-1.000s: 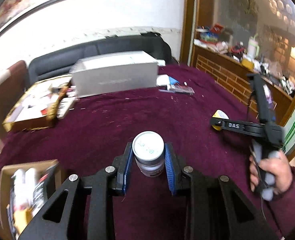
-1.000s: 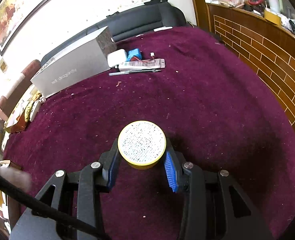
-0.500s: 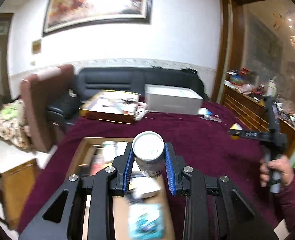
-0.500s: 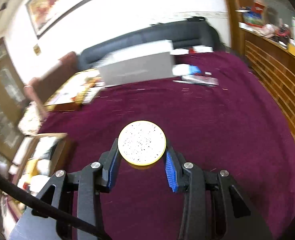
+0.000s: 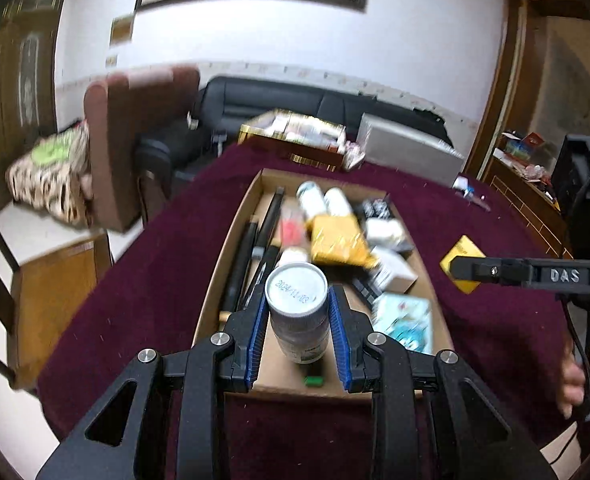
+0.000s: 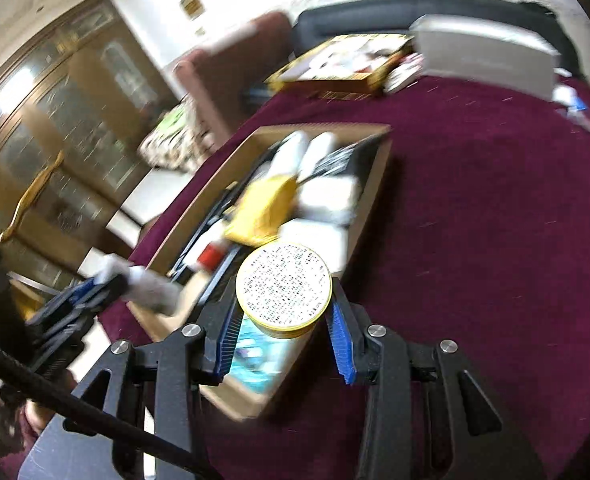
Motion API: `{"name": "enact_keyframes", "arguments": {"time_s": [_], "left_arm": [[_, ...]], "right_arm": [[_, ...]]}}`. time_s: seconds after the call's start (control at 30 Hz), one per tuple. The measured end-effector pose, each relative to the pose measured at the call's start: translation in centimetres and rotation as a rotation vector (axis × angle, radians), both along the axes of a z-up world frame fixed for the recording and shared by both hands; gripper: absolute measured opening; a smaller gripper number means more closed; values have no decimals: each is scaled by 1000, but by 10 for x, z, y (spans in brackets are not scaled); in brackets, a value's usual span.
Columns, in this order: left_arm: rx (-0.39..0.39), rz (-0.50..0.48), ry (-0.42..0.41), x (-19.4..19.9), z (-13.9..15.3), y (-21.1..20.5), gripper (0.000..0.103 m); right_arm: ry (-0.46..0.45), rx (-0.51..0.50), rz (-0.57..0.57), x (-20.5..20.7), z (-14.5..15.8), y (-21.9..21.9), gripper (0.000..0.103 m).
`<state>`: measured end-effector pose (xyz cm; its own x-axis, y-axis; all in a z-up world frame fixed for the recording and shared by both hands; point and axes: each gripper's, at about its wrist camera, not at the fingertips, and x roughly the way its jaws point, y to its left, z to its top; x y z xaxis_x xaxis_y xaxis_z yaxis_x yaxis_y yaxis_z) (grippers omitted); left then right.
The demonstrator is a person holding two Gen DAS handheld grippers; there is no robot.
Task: Organize objects
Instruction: 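Carry the jar and white bottle to the tray and open both grippers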
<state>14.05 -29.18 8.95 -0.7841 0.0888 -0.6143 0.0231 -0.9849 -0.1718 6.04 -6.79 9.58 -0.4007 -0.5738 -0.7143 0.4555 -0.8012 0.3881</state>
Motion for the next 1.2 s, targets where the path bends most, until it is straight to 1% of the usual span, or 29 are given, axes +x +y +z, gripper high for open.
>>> {"name": "enact_keyframes", "arguments": {"time_s": [0.03,0.1,0.17,0.27,0.33,0.6,0.73,0.77,0.8,0.87,0.9,0.93,0.97,1.0,1.03,1.07,1.1,1.17,1.2], "left_arm": [[15,1,-16,-4,-5,-3,26],[32,-1,-20,-4,-10,-8,26],[33,5,-21,-9,-11,-12,26],[45,9,-33,-14,-16,-17,26],[52,11,-23,-15,-18,-19,26],[-5,39,4,-13,-17,-19,26],[-75,68,50,-6,-8,-15,29],[-89,75,67,-4,-5,-13,34],[-109,90,87,-1,0,-12,46],[-143,123,137,6,9,-9,63],[-160,142,173,11,15,-7,64],[-178,159,202,15,20,-5,64],[-199,178,226,18,25,-4,67],[-231,204,251,22,31,-1,78],[-259,225,272,25,35,3,84],[-293,245,301,29,42,8,93],[-309,251,321,33,47,11,97],[-335,275,355,41,55,17,99],[-348,311,367,45,59,20,99]], "right_arm": [[-9,-1,18,0,-3,-10,39],[-16,7,48,4,-7,-29,39],[-27,19,71,2,-10,-44,39],[-39,41,90,1,-15,-61,39],[-40,60,94,-3,-19,-70,39],[-36,119,74,-10,-28,-81,39],[-69,106,49,-16,-36,-80,39],[-73,99,48,-16,-35,-79,39],[-68,96,50,-15,-34,-78,40],[-34,97,46,-10,-26,-76,43],[-9,98,36,-7,-20,-75,45],[16,90,21,-3,-14,-71,51],[40,79,1,0,-8,-66,55],[64,69,-24,3,-2,-61,60],[91,59,-49,7,3,-56,61],[117,50,-71,12,9,-50,61],[137,45,-88,15,13,-46,61],[170,38,-113,23,19,-39,61],[184,34,-125,26,21,-37,61]]}}
